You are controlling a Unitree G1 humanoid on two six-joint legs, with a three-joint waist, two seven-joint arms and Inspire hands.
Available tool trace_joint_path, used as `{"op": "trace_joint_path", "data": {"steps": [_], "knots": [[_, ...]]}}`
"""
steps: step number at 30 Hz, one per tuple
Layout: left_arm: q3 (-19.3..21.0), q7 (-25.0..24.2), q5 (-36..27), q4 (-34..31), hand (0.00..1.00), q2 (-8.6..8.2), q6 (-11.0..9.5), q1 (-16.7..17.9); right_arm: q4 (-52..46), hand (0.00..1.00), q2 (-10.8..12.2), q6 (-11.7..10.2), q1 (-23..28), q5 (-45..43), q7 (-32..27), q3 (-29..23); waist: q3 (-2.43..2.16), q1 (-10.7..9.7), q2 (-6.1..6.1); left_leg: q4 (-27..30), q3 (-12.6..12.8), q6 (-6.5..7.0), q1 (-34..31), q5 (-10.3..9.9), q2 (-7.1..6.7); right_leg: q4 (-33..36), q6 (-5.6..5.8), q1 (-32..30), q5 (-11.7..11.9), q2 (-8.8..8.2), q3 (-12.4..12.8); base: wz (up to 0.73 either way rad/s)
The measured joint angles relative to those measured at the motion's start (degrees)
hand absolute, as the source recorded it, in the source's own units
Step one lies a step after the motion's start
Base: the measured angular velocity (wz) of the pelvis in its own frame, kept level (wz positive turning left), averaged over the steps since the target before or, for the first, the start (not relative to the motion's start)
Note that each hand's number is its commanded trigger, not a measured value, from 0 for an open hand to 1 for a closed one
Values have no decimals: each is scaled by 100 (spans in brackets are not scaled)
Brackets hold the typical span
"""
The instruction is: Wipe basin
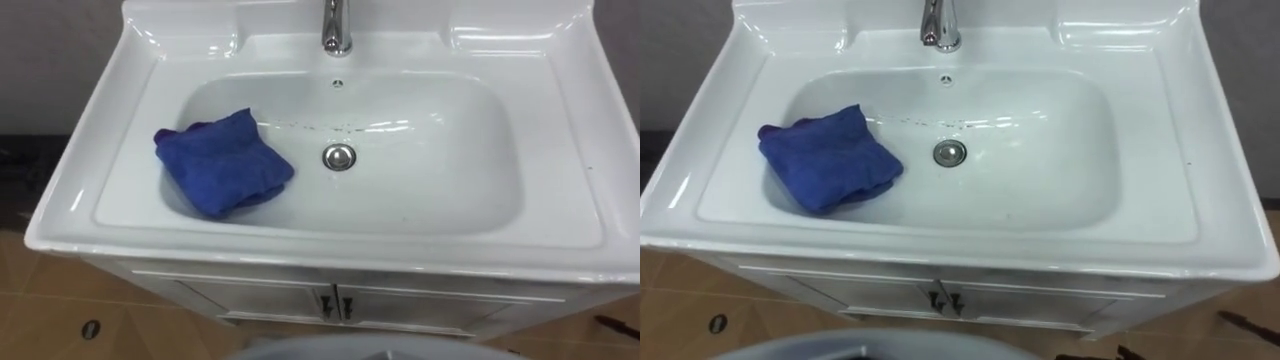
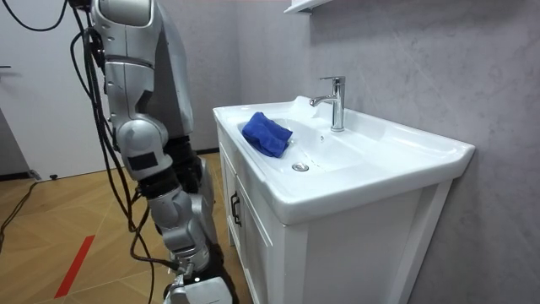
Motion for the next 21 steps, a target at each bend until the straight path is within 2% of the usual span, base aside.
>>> {"op": "trace_joint_path", "data": {"steps": [4,6,7,12,15,19,21], "knots": [[-533,-370,298,349,0,-54,125,-26,106,0,4,-1,-51,10,139,82,10,-157,-78,4,69,0,-19,0,5,-6,11,-19,15,6,26,-1],[-894,-674,834,470,0,-118,228,-55,173,0,26,-17,-137,79,228,183,28,-262,-155,8,132,0,-27,0,8,-10,15,-25,21,4,36,-2],[-1023,-725,999,517,0,-116,248,-78,212,0,31,-29,-167,86,245,225,26,-285,-178,8,144,0,-29,0,8,-12,16,-28,24,4,37,0],[-1901,-1440,2408,586,0,-77,406,-391,334,0,40,-120,-408,279,463,377,81,-574,-271,-8,169,0,-49,0,7,-35,25,-17,52,4,24,3],[-2184,-1872,2745,590,0,-72,530,-530,349,0,38,-155,-487,277,552,392,82,-629,-270,-10,402,0,-35,0,20,-21,22,-74,66,16,157,-24],[-2235,-2422,3129,703,0,-66,735,-684,361,0,39,-168,-468,284,692,386,84,-755,-283,-47,470,0,-42,0,24,-26,27,-119,84,17,190,-12],[-2343,-2794,3237,819,0,-66,919,-798,360,0,61,-179,-470,288,724,397,86,-847,-297,-53,539,0,-41,0,24,-31,36,-146,106,38,299,-15]]}}
